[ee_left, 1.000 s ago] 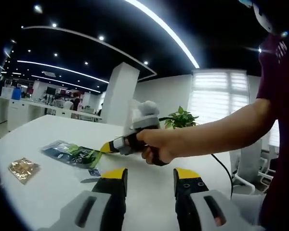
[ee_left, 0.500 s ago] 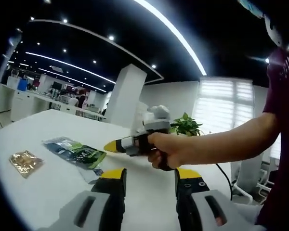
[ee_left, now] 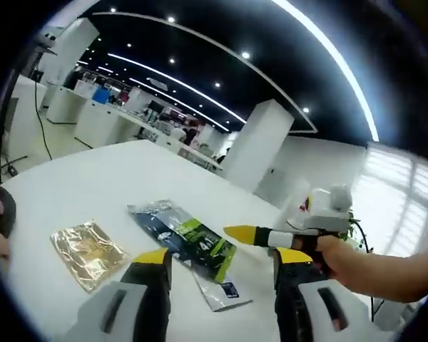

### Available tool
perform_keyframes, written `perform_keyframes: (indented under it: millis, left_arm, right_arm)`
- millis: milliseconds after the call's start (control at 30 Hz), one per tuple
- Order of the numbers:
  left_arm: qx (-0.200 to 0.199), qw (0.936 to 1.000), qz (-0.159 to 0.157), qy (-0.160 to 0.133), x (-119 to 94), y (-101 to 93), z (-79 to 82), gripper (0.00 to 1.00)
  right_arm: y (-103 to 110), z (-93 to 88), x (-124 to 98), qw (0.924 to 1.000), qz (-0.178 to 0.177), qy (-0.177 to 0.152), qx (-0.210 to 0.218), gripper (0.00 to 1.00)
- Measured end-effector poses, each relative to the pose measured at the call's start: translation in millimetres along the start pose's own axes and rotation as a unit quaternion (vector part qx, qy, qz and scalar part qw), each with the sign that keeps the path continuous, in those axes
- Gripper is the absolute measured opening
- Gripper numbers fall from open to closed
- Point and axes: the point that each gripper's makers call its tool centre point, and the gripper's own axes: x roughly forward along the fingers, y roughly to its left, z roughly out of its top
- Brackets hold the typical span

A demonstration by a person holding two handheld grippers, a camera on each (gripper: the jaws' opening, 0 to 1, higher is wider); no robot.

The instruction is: Arrange the skincare products in the storage area until every visible bottle or jar stands upright without overlapping.

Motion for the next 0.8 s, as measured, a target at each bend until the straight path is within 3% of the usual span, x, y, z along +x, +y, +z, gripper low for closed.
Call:
perform_keyframes:
  millis: [167,267,367,600,800]
  left_arm:
    - [-0.028,0.9995,-0.002,0.014,13.9,1.4,1.6,0.61]
    - [-0.056,0.9982,0.013,0.016,17.7,8.0,2.8,0.63]
    - [-0.068,0.9967,0.029,0.035,18.8,13.3,-2.0,0.61]
    - [-0.082,0.9956,0.018,0.041,24.3,14.0,-1.2,0.54]
    - [-0.079,0.9962,0.019,0.032,25.4,17.6,2.3,0.54]
  right_arm:
    - [1.5,3.7,13.8,0.9998,0.003,0.014,-0.017,0.33]
    - [1.2,0.6,23.6,0.9993,0.009,0.032,-0.018,0.35]
    - [-2.0,-2.1,31.0,0.9981,0.008,0.050,-0.034,0.36]
    - [5.1,-6.8,34.1,0.9966,0.033,0.070,-0.028,0.31]
    - [9.9,-9.7,29.4,0.9956,0.056,0.074,0.010,0.29]
